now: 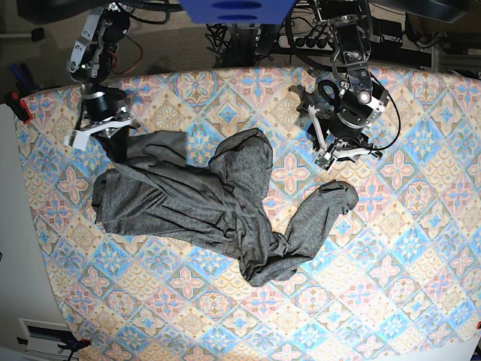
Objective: Layout the t-shirt on the table in an organized manner, then fold the t-shirt properly
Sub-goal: 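Pull the held shirt edge outward with the right gripper to spread it, then release the shirt and move the left gripper toward the shirt middle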
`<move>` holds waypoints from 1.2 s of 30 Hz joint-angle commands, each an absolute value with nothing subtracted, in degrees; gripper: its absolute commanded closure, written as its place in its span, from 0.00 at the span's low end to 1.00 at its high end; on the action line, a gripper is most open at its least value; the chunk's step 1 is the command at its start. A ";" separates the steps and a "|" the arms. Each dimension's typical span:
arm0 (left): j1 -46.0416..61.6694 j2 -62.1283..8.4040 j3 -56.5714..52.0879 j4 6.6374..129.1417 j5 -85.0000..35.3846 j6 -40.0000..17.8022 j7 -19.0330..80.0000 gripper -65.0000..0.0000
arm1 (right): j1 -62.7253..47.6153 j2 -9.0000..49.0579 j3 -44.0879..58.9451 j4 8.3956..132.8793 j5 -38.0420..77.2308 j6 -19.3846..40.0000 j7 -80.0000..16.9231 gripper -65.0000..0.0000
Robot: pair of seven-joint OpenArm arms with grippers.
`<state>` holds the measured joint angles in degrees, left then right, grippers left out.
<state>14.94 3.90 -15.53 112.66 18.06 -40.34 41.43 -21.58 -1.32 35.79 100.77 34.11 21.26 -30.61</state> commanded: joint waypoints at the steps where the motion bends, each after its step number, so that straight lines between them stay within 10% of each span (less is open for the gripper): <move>1: 14.46 3.91 -15.52 113.63 17.54 -40.00 40.57 0.62 | -21.23 -1.36 38.55 102.02 34.95 21.49 -29.14 1.00; 22: 14.37 3.91 -15.52 113.63 17.54 -40.00 40.57 0.62 | -16.13 -4.79 76.09 102.29 34.95 21.49 -29.49 1.00; 36: 14.55 3.91 -15.43 112.48 17.54 -40.00 40.57 0.62 | -24.84 -7.78 52.44 110.64 34.77 21.85 -29.23 1.00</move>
